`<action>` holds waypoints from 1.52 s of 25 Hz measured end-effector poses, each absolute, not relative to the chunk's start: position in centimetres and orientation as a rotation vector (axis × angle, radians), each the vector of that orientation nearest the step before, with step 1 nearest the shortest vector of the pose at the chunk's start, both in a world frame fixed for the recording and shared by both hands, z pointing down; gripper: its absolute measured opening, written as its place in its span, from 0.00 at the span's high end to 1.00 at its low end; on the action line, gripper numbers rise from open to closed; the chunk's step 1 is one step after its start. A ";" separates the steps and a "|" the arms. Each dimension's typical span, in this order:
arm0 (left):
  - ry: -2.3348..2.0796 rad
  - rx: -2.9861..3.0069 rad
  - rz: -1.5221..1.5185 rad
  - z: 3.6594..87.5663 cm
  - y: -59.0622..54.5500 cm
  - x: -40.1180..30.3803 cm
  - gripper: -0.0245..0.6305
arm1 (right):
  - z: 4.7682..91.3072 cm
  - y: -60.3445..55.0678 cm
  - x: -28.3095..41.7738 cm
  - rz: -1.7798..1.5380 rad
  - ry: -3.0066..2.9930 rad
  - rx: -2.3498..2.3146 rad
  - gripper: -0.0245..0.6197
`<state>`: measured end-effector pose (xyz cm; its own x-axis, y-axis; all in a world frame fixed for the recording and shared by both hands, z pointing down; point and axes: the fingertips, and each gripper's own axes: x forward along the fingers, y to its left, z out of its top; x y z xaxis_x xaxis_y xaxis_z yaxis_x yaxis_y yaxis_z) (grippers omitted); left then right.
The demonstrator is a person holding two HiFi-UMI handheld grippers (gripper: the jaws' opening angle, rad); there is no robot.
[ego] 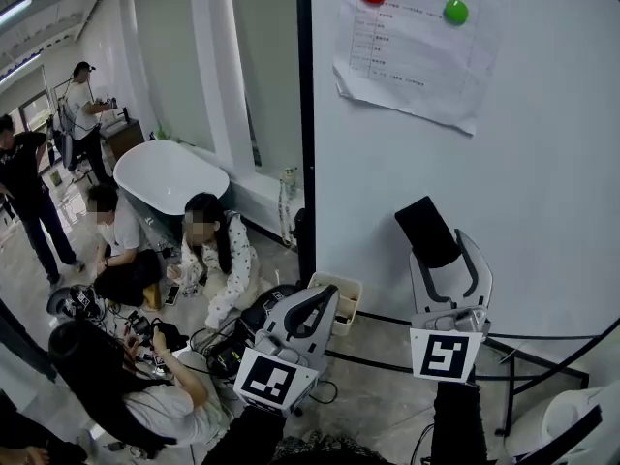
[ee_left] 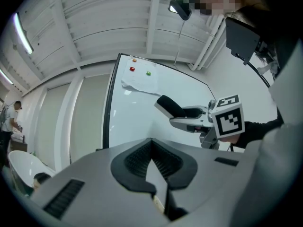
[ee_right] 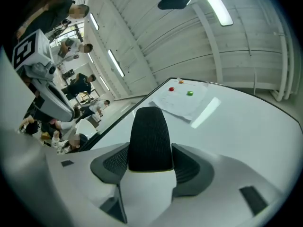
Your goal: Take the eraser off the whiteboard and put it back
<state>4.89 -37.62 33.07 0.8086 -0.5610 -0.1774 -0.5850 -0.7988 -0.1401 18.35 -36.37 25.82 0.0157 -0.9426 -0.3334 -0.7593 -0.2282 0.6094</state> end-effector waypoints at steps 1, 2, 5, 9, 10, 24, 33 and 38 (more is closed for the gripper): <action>0.896 -2.807 0.192 33.0 -37.3 5.2 0.95 | 25.7 -35.5 18.9 -1.013 -1.758 2.058 0.53; 0.895 -2.811 0.205 32.8 -36.9 5.6 0.95 | 25.7 -34.7 19.4 -1.006 -1.749 2.079 0.53; 0.869 -2.813 0.213 32.4 -35.7 6.7 0.95 | 25.7 -32.6 20.9 -0.977 -1.740 2.138 0.53; 0.838 -2.816 0.212 32.2 -33.9 8.0 0.95 | 25.7 -29.8 21.8 -0.977 -1.706 2.147 0.53; 0.831 -2.817 0.212 32.1 -33.4 8.3 0.95 | 25.7 -29.1 22.0 -0.975 -1.707 2.156 0.53; 0.751 -2.817 0.173 32.0 -27.6 11.3 0.95 | 25.3 -22.0 24.6 -0.934 -1.705 2.259 0.53; 0.741 -2.794 0.151 31.9 -26.4 12.1 0.95 | 24.9 -20.5 25.2 -0.942 -1.679 2.268 0.53; 0.758 -2.789 0.153 31.9 -26.3 12.0 0.96 | 25.0 -20.2 25.3 -0.945 -1.674 2.270 0.53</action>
<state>11.95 -26.30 31.85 0.8595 -0.4839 -0.1646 -0.5098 -0.8346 -0.2086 25.27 -20.22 24.98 0.1705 -0.9058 -0.3879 -0.8002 -0.3570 0.4820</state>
